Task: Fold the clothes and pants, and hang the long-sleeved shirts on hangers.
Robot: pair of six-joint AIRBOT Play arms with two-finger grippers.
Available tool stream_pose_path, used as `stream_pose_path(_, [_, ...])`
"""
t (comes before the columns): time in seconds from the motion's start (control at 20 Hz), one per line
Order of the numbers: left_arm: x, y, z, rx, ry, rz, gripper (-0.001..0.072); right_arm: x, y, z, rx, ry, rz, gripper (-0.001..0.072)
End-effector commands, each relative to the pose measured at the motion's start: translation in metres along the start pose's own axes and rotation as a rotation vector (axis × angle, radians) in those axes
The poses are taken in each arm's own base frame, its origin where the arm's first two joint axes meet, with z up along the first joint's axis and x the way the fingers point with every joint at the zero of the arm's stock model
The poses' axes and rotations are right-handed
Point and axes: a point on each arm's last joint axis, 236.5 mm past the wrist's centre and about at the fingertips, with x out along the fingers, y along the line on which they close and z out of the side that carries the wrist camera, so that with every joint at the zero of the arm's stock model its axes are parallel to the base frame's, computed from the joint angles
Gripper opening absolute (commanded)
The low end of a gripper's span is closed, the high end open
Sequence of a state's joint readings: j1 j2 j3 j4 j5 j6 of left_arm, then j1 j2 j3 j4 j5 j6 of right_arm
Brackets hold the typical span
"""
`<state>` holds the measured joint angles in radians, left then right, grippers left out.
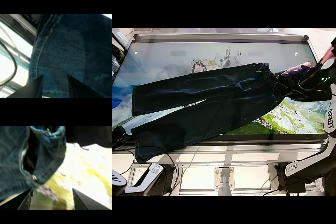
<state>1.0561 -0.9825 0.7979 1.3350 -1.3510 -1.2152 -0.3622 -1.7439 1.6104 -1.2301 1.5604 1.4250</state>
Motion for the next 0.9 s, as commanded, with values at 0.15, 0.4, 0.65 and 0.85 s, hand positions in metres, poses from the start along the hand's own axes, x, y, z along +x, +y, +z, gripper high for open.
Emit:
stream_pose_path(0.15, [0.002,0.011,-0.011,0.007,0.033,0.044,0.0363,0.058,0.020,0.015,0.024,-0.110,0.052,0.0535])
stream_pose_path(0.4, [0.007,0.019,-0.024,0.003,0.081,0.071,0.0364,0.070,0.051,0.039,-0.048,-0.214,0.031,0.0210])
stream_pose_path(0.65, [0.016,0.038,-0.048,-0.087,0.219,0.119,0.0550,0.073,0.045,0.015,-0.079,-0.111,-0.009,0.0024])
stream_pose_path(0.85, [0.020,0.041,-0.056,-0.158,0.251,0.064,0.0550,0.073,0.044,0.010,-0.083,-0.093,-0.015,0.0024])
